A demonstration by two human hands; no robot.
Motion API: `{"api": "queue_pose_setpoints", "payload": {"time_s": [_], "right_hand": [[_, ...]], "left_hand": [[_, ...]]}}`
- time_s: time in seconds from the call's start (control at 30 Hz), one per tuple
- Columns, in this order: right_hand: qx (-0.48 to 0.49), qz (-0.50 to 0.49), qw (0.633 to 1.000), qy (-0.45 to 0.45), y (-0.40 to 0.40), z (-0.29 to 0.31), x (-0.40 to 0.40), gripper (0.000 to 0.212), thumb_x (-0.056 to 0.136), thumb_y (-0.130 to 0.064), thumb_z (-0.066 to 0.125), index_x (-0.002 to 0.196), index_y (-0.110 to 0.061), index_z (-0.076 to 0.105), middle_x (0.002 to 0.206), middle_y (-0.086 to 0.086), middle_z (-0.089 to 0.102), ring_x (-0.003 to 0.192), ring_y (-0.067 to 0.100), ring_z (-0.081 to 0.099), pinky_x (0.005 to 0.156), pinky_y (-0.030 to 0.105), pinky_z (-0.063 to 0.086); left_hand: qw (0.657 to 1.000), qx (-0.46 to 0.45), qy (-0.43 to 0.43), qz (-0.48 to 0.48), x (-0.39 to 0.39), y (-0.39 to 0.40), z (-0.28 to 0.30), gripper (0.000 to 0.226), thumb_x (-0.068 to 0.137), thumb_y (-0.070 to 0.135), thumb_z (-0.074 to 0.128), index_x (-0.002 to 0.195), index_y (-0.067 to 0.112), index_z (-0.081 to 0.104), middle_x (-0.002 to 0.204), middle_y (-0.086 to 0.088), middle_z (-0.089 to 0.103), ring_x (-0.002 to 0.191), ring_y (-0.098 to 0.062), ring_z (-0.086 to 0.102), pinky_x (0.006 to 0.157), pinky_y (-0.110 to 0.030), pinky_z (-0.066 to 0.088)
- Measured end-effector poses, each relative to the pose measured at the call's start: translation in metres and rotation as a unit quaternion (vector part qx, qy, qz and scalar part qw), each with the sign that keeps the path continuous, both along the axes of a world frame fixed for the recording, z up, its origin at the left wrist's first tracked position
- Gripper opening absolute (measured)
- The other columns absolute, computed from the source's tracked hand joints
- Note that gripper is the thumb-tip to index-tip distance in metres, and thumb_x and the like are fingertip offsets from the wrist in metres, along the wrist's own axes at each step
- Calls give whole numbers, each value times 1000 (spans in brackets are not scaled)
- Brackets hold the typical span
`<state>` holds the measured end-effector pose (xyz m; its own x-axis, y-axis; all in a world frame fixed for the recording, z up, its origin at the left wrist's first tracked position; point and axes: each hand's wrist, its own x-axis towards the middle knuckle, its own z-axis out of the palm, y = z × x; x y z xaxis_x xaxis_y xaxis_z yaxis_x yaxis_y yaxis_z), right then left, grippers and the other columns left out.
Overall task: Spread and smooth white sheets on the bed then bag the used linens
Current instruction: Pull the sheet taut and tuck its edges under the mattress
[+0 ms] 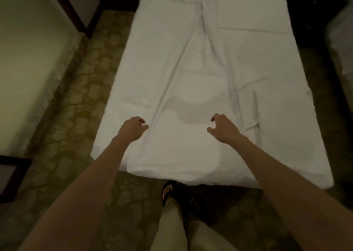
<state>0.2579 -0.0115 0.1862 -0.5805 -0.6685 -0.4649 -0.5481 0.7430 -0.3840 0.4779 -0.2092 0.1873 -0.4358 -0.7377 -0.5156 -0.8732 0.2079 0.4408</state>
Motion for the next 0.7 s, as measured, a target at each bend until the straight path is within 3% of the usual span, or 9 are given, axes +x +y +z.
{"api": "queue_pose_setpoints", "payload": {"time_s": [0.23, 0.3, 0.4, 0.5, 0.6, 0.7], "right_hand": [[-47, 116, 989, 73, -41, 83, 47, 45, 98, -41, 46, 132, -13, 43, 133, 10, 46, 120, 28, 47, 97, 42, 42], [-50, 133, 986, 87, -52, 95, 61, 45, 99, -43, 42, 133, -13, 43, 134, 9, 46, 122, 28, 46, 97, 41, 40], [-39, 148, 983, 99, -68, 102, 89, 46, 100, -46, 37, 133, -15, 43, 134, 8, 47, 123, 27, 45, 98, 40, 38], [6, 172, 981, 93, -83, 99, 126, 47, 100, -49, 34, 133, -16, 43, 135, 8, 47, 124, 27, 45, 100, 41, 39], [32, 194, 978, 75, -120, 107, 165, 51, 100, -51, 33, 135, -14, 40, 138, 10, 45, 126, 28, 44, 103, 43, 37], [-6, 216, 973, 85, -181, 139, 213, 53, 100, -51, 34, 137, -14, 40, 139, 10, 45, 126, 29, 45, 102, 42, 38]], "left_hand": [[998, -58, 35, -16, 25, -9, 106, 37, 97, 34, 55, 121, 7, 61, 121, -8, 63, 111, -26, 58, 91, -34, 45], [997, -69, 43, -4, 41, -22, 130, 36, 97, 33, 53, 116, 5, 62, 111, -8, 64, 105, -24, 58, 89, -36, 44], [993, -96, 75, 10, 63, -48, 165, 28, 97, 31, 53, 91, 6, 64, 87, -6, 57, 84, -20, 54, 76, -33, 42], [987, -131, 95, 23, 83, -77, 201, 24, 99, 33, 49, 86, 15, 60, 78, 5, 52, 87, -16, 52, 69, -25, 38], [982, -161, 102, 7, 111, -105, 227, 30, 100, 34, 48, 96, 10, 65, 84, 1, 57, 88, -16, 52, 72, -22, 35], [980, -176, 96, -8, 153, -130, 241, 36, 100, 32, 47, 109, 4, 68, 99, -7, 62, 91, -17, 55, 74, -24, 36]]}}
